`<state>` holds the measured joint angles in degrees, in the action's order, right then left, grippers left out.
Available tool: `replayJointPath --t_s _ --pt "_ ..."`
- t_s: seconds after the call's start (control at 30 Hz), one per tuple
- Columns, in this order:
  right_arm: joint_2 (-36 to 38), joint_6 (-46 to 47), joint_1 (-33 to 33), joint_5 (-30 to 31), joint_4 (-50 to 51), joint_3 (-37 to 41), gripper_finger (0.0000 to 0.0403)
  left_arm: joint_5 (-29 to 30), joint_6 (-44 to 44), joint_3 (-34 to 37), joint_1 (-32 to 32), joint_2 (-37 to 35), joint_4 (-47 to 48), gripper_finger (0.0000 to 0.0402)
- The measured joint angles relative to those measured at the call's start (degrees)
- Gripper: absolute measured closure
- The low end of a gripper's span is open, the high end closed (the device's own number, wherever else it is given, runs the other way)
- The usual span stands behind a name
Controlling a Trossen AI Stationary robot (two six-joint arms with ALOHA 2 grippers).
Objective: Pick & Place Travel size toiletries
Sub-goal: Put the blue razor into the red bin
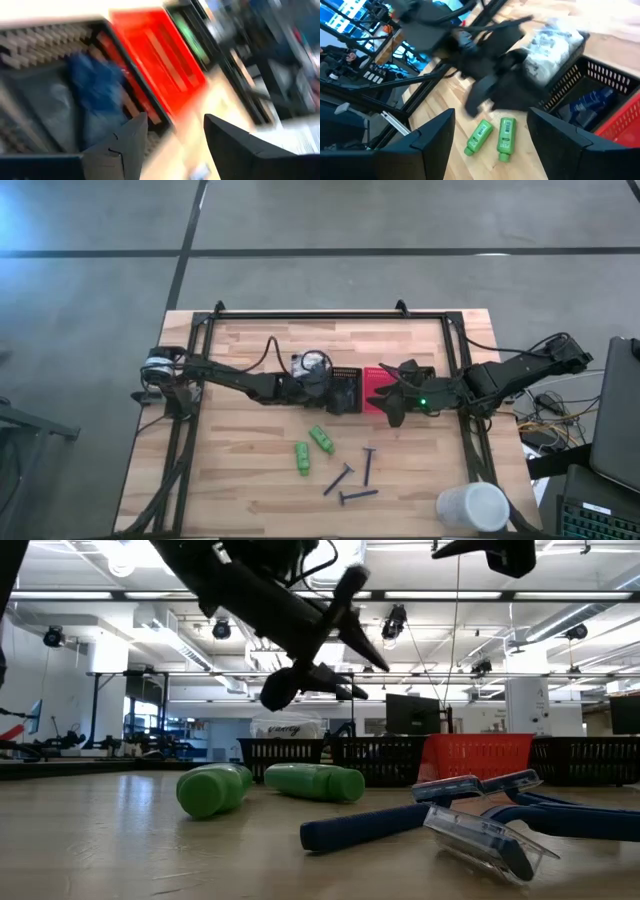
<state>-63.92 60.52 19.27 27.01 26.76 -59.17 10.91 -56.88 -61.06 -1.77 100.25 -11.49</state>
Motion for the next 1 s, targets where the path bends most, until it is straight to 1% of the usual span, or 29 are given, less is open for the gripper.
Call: replayJointPath --t_s 0.1,0.17,0.23,0.37,0.53,0.7,0.8,0.87,1.0 --pt "0.00 1.75 0.35 -0.09 -0.02 1.12 0.0165 -6.67 3.64 -0.02 -3.02 -0.06 0.96 0.0202" --pt "0.00 2.51 0.67 -0.24 0.07 1.88 0.0169 -10.50 4.20 -0.02 -5.56 -0.11 4.06 0.0202" --pt "0.00 3.39 1.10 -0.28 0.05 2.59 0.0172 -10.79 1.75 -0.02 -8.40 -0.11 8.46 0.0202" --pt "0.00 5.49 2.02 -0.52 -0.01 4.17 0.0175 -4.66 -6.51 0.02 -14.04 -0.11 15.92 0.0208" --pt "0.00 9.79 3.50 -0.68 0.06 6.37 0.0165 3.70 -17.56 -0.22 -21.16 -0.11 19.98 0.0225" --pt "0.00 11.51 6.17 -0.72 -0.04 7.31 0.0149 14.65 -34.29 -0.24 -27.29 -0.11 25.58 0.0241" --pt "0.00 11.55 7.96 -2.82 -0.25 7.50 0.0139 20.76 -43.07 -0.22 -30.11 -0.11 29.09 0.0242" --pt "0.00 11.68 9.38 -3.94 -0.43 7.65 0.0133 22.62 -44.60 -0.30 -31.57 -0.11 28.81 0.0239" --pt "0.00 13.60 11.86 -4.44 -0.53 7.92 0.0122 23.14 -43.76 -1.24 -33.47 -0.11 25.13 0.0235"
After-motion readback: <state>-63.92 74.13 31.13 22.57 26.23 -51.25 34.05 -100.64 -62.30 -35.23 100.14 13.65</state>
